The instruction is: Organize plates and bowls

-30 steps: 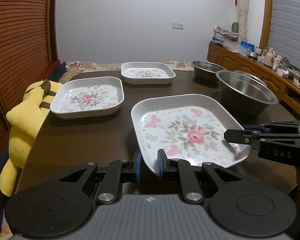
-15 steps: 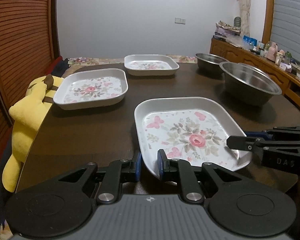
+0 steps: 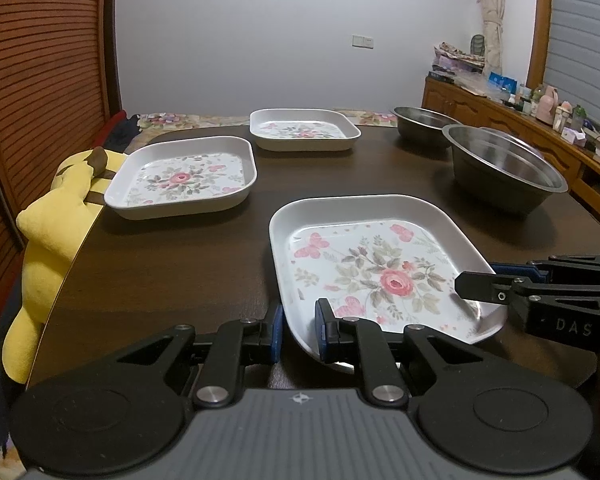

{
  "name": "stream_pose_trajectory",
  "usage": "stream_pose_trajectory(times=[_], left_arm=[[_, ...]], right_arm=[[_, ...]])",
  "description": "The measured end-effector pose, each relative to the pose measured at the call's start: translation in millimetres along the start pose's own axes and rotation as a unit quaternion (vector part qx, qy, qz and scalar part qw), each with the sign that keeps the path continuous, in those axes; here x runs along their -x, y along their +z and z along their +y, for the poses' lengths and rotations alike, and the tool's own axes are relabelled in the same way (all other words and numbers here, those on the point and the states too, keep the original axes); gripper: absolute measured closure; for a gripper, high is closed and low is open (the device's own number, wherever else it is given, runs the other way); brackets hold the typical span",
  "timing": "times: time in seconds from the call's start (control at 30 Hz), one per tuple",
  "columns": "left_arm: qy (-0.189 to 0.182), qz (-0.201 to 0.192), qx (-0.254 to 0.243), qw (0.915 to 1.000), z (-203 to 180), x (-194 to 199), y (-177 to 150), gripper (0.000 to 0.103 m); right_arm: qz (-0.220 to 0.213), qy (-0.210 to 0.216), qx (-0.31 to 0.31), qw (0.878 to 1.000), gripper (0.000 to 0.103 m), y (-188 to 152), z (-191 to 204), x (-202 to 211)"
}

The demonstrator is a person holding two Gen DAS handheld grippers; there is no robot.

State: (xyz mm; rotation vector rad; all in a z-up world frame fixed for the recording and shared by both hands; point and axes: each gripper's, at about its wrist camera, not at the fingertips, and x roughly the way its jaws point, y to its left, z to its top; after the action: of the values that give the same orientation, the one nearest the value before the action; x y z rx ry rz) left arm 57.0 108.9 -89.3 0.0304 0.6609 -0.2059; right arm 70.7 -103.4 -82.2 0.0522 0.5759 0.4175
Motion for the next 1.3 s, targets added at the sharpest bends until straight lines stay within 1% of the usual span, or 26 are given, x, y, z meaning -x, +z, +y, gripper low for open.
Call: stream_pose_trajectory(times=[0.07, 0.13, 0.2, 0.33, 0.47, 0.5, 0.6, 0.63, 0.8, 0.97, 1.17, 1.3], left_arm=[[0.001, -0.001, 0.003, 1.0000, 0.0, 0.2, -0.1, 0.085], [0.000, -0.001, 0.006, 1.0000, 1.1, 0.1, 1.1, 0.082], [-0.001, -0.005, 0.010, 0.9999, 2.7, 1.8, 3.0, 0.073], [-0.001, -0.018, 0.012, 0.9998, 4.4, 8.1, 9.9, 0.069], [0.005, -0.031, 0.010, 0.9995, 10.8, 11.5, 19.5, 0.064], [0.006, -0.033, 0.010, 0.9994, 13.3, 11.8, 21.6, 0.063], [0.007, -0.038, 0.009, 0.9992, 21.9, 11.1, 30.9, 0.059], [0.009, -0.040, 0.006, 0.9991, 25.2, 10.9, 34.2, 0.058], [0.026, -0.056, -0.010, 0.9981, 45.5, 8.8, 54.1, 0.057], [0.041, -0.063, -0.020, 0.9970, 72.1, 3.9, 71.4, 0.056], [0.055, -0.062, -0.034, 0.9960, 98.5, -4.5, 83.4, 0.056], [0.049, -0.054, -0.040, 0.9966, 113.6, -15.8, 88.3, 0.055]], right_arm=[[0.000, 0.001, -0.003, 1.000, 0.080, 0.2, -0.6, 0.7], [-0.002, 0.000, -0.006, 1.000, 0.080, 0.6, -1.5, 1.4], [-0.007, -0.004, -0.011, 1.000, 0.080, 0.8, -3.9, 3.3], [-0.029, -0.018, -0.011, 0.999, 0.080, 2.3, -6.1, 10.0], [-0.045, -0.021, -0.005, 0.999, 0.080, 7.4, -6.6, 15.5], [-0.047, -0.021, -0.002, 0.999, 0.079, 10.0, -7.1, 16.1], [-0.054, -0.019, -0.001, 0.998, 0.068, 18.6, -7.6, 16.1], [-0.056, -0.017, -0.001, 0.998, 0.068, 21.9, -7.8, 16.3], [-0.062, -0.011, 0.010, 0.998, 0.068, 41.5, -4.4, 10.9], [-0.057, -0.001, 0.020, 0.998, 0.068, 62.8, 5.6, -2.2], [-0.045, 0.015, 0.028, 0.998, 0.068, 87.7, 22.4, -25.2], [-0.032, 0.025, 0.032, 0.999, 0.068, 101.9, 34.2, -43.9]])
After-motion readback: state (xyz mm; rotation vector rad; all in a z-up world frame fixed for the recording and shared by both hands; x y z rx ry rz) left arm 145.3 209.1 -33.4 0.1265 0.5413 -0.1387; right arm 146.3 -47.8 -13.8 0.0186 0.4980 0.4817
